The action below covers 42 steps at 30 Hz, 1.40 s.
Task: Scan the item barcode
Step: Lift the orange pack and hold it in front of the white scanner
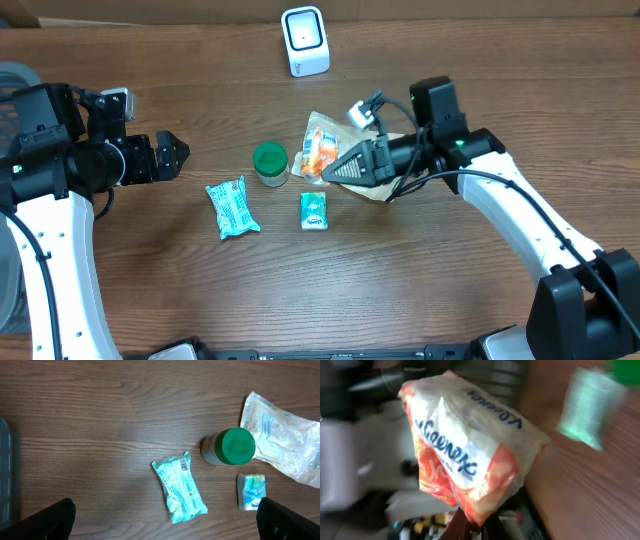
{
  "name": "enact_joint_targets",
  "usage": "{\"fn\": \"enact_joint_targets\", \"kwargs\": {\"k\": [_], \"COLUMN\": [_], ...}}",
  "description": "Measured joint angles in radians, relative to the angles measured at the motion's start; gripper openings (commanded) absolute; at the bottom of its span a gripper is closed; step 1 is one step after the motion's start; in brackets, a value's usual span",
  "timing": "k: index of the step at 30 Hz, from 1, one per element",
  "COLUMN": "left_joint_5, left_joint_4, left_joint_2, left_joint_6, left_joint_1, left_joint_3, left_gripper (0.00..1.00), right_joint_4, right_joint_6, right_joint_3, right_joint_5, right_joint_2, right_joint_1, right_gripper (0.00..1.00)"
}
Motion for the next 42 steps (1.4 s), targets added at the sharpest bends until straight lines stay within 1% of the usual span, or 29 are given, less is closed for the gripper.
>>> {"fn": "enact_joint_targets", "kwargs": {"k": [1,2,3,4,7,9,10,12,15,16,18,21,24,25,26,28,32,38,42], "left_joint_5": [0.0,0.0,0.0,0.0,0.0,0.0,0.0,0.0,0.0,0.0,0.0,0.0,0.0,0.0,0.0,0.0,0.0,0.0,0.0], "left_joint_4": [0.0,0.0,0.001,0.0,0.001,0.001,0.001,0.001,0.002,0.0,0.0,0.001,0.0,-0.002,-0.002,0.0,0.0,0.0,0.0], "left_joint_2": [0.0,0.0,0.0,0.0,0.0,0.0,0.0,0.0,0.0,0.0,0.0,0.0,0.0,0.0,0.0,0.001,0.001,0.001,0.001], "left_joint_6": [0.0,0.0,0.0,0.0,0.0,0.0,0.0,0.0,0.0,0.0,0.0,0.0,0.0,0.0,0.0,0.0,0.0,0.0,0.0], "left_joint_1": [0.0,0.0,0.0,0.0,0.0,0.0,0.0,0.0,0.0,0.0,0.0,0.0,0.0,0.0,0.0,0.0,0.0,0.0,0.0], "left_joint_3": [0.0,0.0,0.0,0.0,0.0,0.0,0.0,0.0,0.0,0.0,0.0,0.0,0.0,-0.001,0.0,-0.001,0.0,-0.001,-0.001], "left_gripper": [1.0,1.0,1.0,1.0,1.0,1.0,1.0,1.0,1.0,1.0,1.0,1.0,1.0,1.0,1.0,1.0,1.0,1.0,1.0], "right_joint_4": [-0.035,-0.095,-0.127,-0.18,-0.333,-0.454,-0.517,-0.58,-0.62,-0.602,-0.51,-0.342,-0.103,0.016,0.067,0.221,0.409,0.607,0.654], "right_joint_6": [0.003,0.007,0.013,0.023,0.034,0.037,0.038,0.038,0.025,0.013,-0.024,-0.106,-0.238,-0.3,-0.336,-0.463,-0.746,-1.062,-1.197], "right_joint_3": [0.0,-0.002,-0.002,-0.002,0.04,0.129,0.221,0.348,0.653,0.724,0.821,0.848,0.849,0.848,0.848,0.847,0.845,0.843,0.844], "right_joint_5": [0.065,0.193,0.257,0.371,0.558,0.698,0.793,0.904,1.133,1.212,1.359,1.553,1.764,1.809,1.834,1.879,1.93,1.956,1.954], "right_joint_2": [0.0,0.0,0.0,0.0,0.002,0.008,0.018,0.036,0.101,0.124,0.169,0.222,0.329,0.375,0.403,0.48,0.605,0.754,0.843], "right_joint_1": [0.016,0.048,0.066,0.097,0.122,0.133,0.138,0.146,0.165,0.175,0.199,0.235,0.268,0.272,0.273,0.269,0.25,0.211,0.186], "right_gripper": [0.04,0.04,0.04,0.04,0.04,0.04,0.04,0.04,0.04,0.04,0.04,0.04,0.04,0.04,0.04,0.04,0.04,0.04,0.04]}}
